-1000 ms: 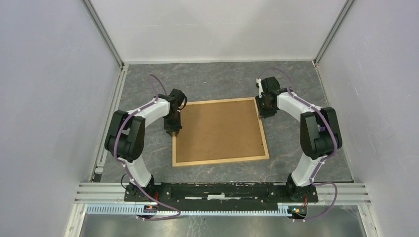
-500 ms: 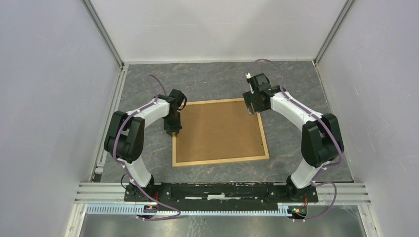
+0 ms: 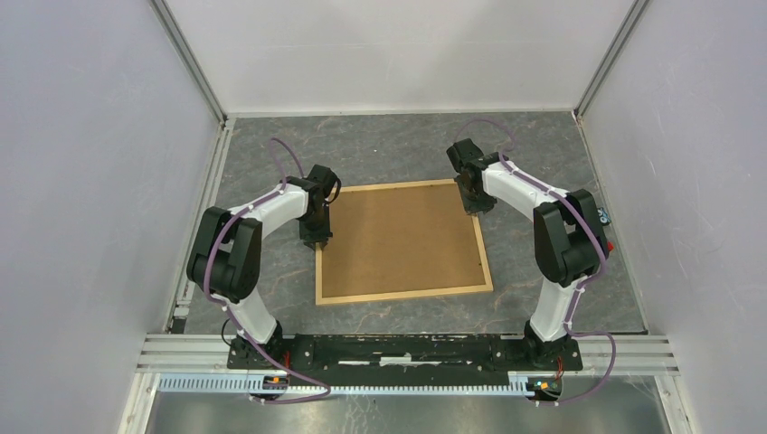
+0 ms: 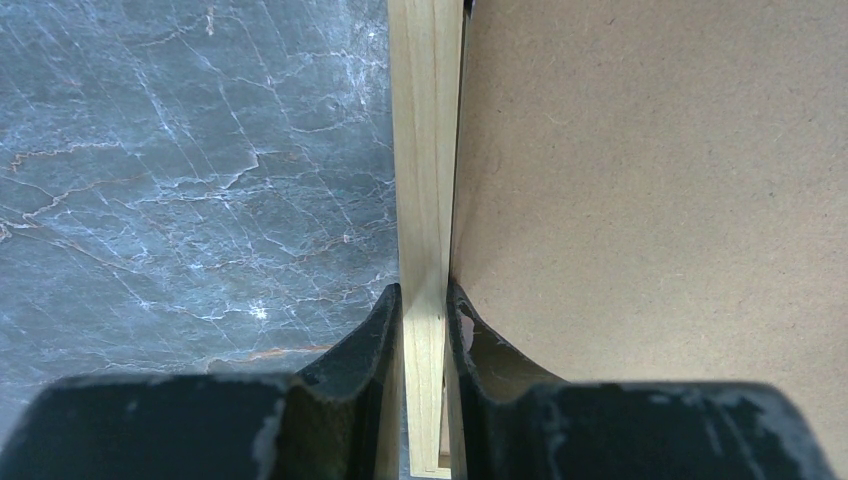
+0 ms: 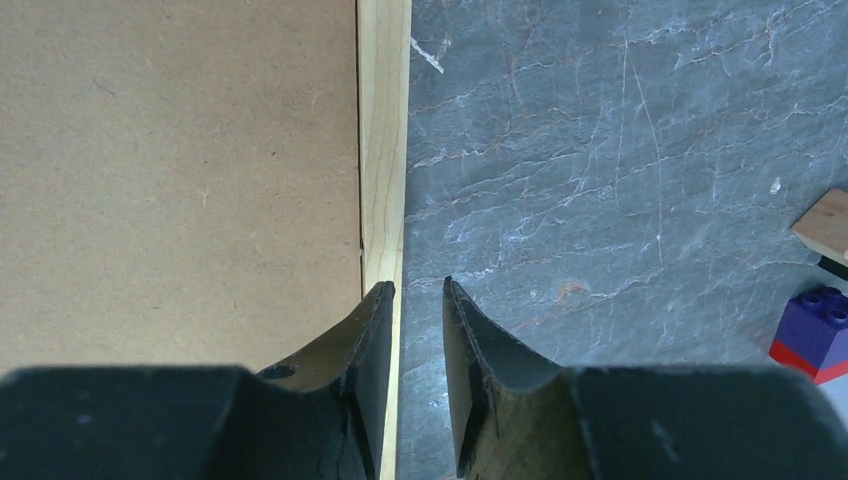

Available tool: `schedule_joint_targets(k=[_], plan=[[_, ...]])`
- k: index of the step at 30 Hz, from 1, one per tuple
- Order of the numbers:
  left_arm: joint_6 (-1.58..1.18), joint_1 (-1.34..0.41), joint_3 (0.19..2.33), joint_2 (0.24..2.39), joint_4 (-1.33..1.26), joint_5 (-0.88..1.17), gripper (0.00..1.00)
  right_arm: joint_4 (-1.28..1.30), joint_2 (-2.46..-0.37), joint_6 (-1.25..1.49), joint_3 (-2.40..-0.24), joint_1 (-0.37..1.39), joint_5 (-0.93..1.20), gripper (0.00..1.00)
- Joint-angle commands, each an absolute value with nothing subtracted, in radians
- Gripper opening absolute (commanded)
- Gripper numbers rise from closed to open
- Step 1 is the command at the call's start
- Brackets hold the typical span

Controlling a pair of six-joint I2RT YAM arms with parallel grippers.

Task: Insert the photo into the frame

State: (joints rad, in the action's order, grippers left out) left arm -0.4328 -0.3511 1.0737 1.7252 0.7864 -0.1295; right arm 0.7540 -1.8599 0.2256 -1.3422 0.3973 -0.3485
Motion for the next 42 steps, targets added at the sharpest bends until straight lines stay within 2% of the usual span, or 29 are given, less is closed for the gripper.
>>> schedule_joint_targets(k=[1,42], plan=[[-0.487,-0.361,1.025,1.759,0.804,-0.097,0.02,0.746,-1.856,0.261,-1.349,0.402,-0.353,0.31],[-0.477,-0.370,1.023,1.762,0.801,-0.080,0.02,0.701,-1.946,0.269,-1.361,0.400,-0.336,0.27]])
